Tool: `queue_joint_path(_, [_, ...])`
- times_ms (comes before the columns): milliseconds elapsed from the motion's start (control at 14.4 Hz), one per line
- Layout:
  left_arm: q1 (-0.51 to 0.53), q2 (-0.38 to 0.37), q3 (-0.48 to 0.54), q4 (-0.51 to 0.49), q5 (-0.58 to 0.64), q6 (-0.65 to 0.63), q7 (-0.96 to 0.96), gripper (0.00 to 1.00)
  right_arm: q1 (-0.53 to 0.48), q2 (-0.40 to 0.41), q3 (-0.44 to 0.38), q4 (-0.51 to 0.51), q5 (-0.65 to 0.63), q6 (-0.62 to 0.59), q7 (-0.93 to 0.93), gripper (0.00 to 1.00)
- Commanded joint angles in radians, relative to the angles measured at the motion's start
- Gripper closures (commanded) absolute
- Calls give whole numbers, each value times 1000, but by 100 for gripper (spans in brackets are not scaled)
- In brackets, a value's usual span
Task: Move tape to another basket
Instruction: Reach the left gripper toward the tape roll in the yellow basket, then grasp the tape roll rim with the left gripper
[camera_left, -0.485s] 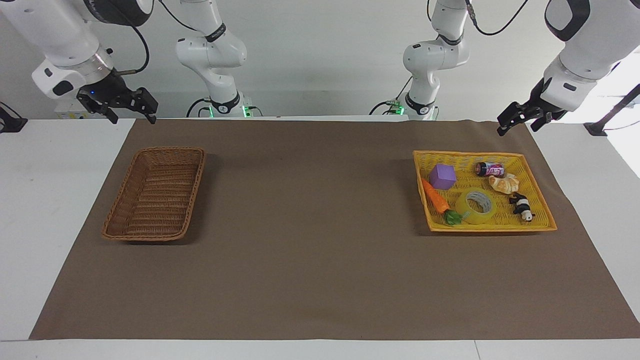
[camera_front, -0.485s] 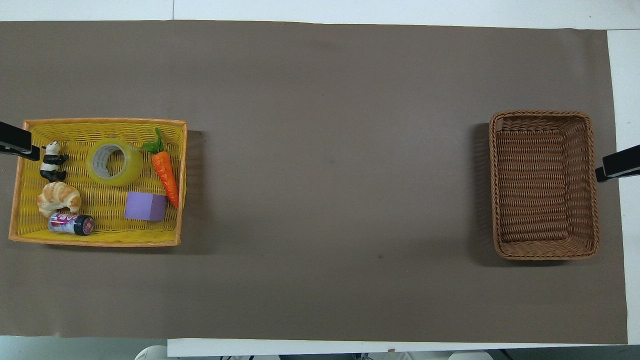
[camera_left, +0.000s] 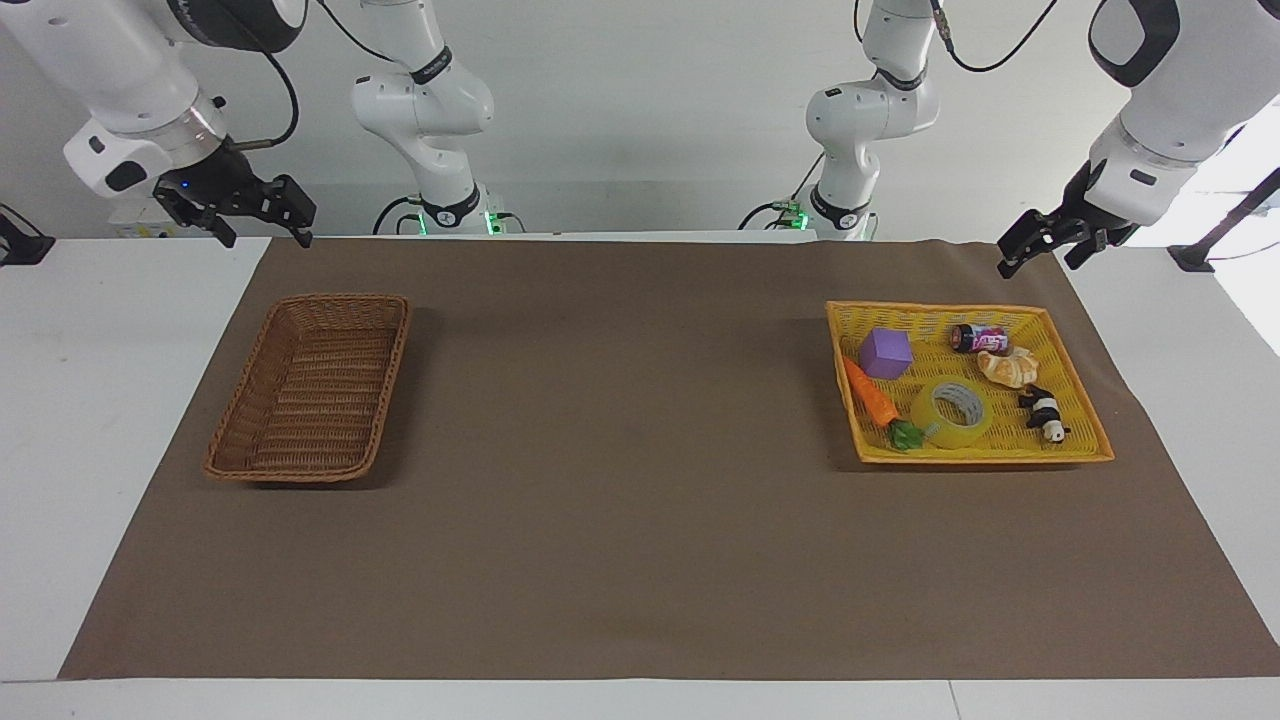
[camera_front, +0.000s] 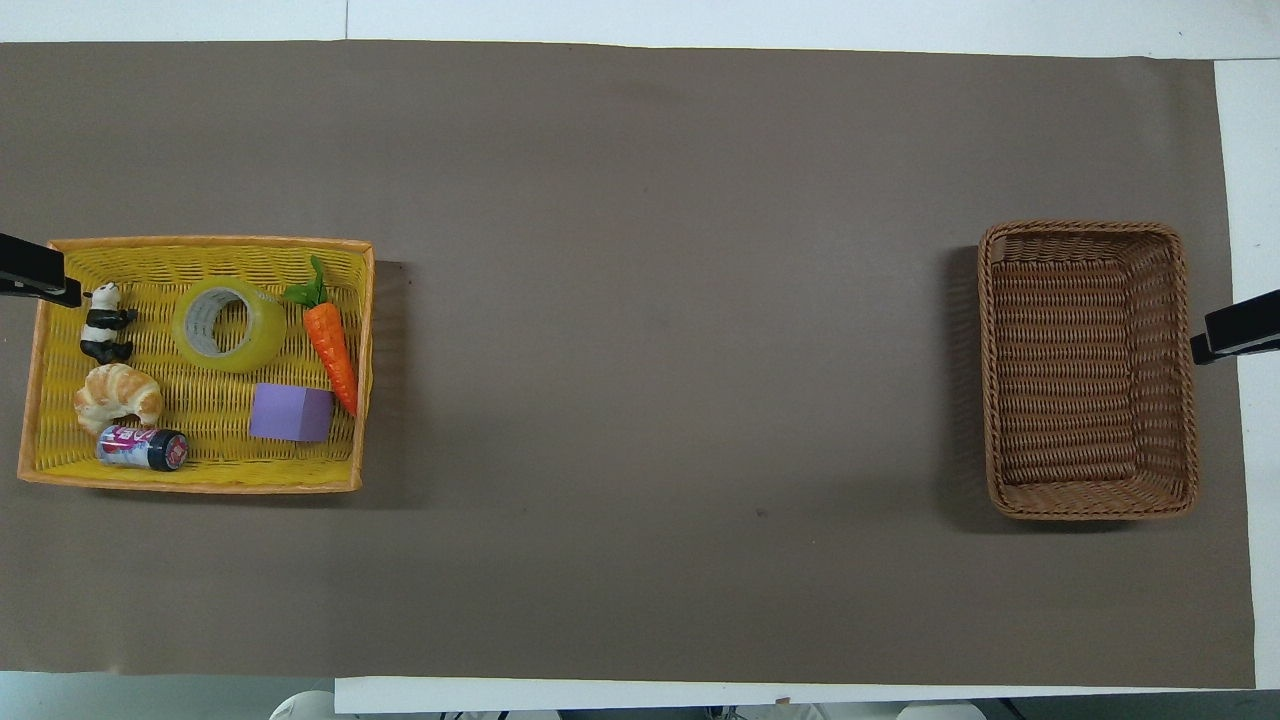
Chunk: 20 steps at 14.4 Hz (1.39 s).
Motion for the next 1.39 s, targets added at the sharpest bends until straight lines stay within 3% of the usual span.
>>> queue_joint_path(0, [36,-66,-4,-214,8,157,77,0,-3,-9,2,-1,-1,-7,-15,1])
queue_joint_path(208, [75,-39,-4,-404,8,438,84,0,-3,-8,2,-1,0,-7,-15,1])
queue_joint_path(416, [89,78,-4,-460,8,650,81,1,-3,-8,2,-1,-1,-7,-15,1])
queue_joint_path(485, [93,102,-2,-459,8,670,84,2,-3,-9,2,-1,-1,-7,-15,1])
queue_joint_path(624, [131,127,-2,-457,8,670,90,21,-3,-9,2,-1,-1,-7,-15,1])
queue_joint_path(693, [128,139,-2,-457,8,676,91,23,-3,-8,2,-1,0,-7,-15,1])
queue_joint_path(970, [113,196,-2,-451,8,722,90,24,-3,-9,2,-1,-1,-7,-15,1])
queue_joint_path(1317, [73,202,-4,-432,8,715,74,24,-3,-8,2,-1,-1,-7,-15,1])
